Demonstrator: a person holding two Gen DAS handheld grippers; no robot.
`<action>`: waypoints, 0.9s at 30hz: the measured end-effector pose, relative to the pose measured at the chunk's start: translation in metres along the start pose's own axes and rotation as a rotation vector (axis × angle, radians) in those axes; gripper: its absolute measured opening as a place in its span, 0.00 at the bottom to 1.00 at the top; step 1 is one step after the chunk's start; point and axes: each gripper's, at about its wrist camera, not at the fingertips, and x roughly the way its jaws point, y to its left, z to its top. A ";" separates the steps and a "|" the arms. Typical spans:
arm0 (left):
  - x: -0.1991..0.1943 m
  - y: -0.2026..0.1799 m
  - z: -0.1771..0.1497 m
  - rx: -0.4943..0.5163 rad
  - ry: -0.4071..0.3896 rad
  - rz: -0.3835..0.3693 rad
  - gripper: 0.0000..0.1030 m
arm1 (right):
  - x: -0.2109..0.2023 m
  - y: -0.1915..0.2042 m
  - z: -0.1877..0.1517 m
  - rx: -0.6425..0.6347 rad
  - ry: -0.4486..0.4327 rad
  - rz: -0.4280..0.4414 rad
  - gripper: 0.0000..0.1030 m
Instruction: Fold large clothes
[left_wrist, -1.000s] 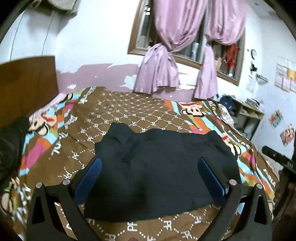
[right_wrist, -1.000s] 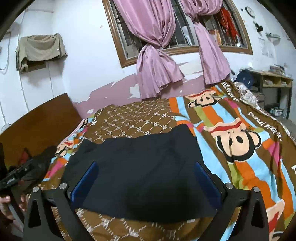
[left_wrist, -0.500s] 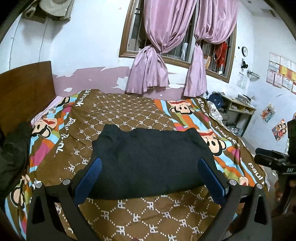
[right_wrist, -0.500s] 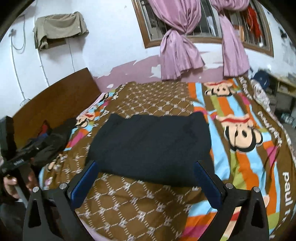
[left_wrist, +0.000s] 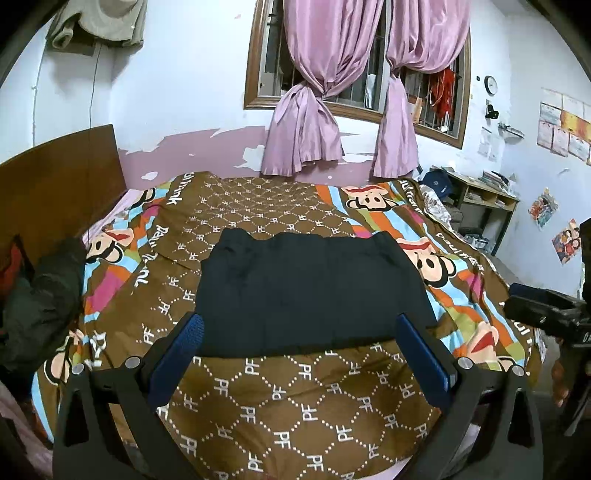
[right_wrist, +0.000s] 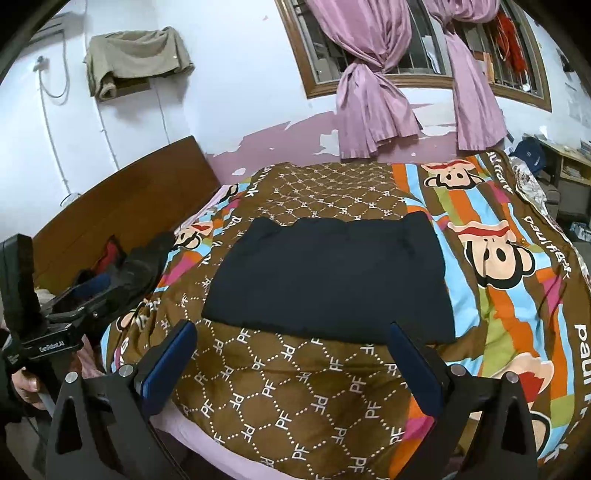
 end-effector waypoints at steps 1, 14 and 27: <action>-0.002 0.000 -0.005 -0.002 -0.002 -0.002 0.98 | 0.000 0.003 -0.005 -0.007 -0.008 -0.005 1.00; 0.004 0.017 -0.062 0.020 -0.073 -0.016 0.98 | 0.019 -0.005 -0.060 0.024 -0.125 -0.065 1.00; 0.022 0.042 -0.103 -0.033 -0.081 0.008 0.98 | 0.036 0.007 -0.112 -0.044 -0.190 -0.131 1.00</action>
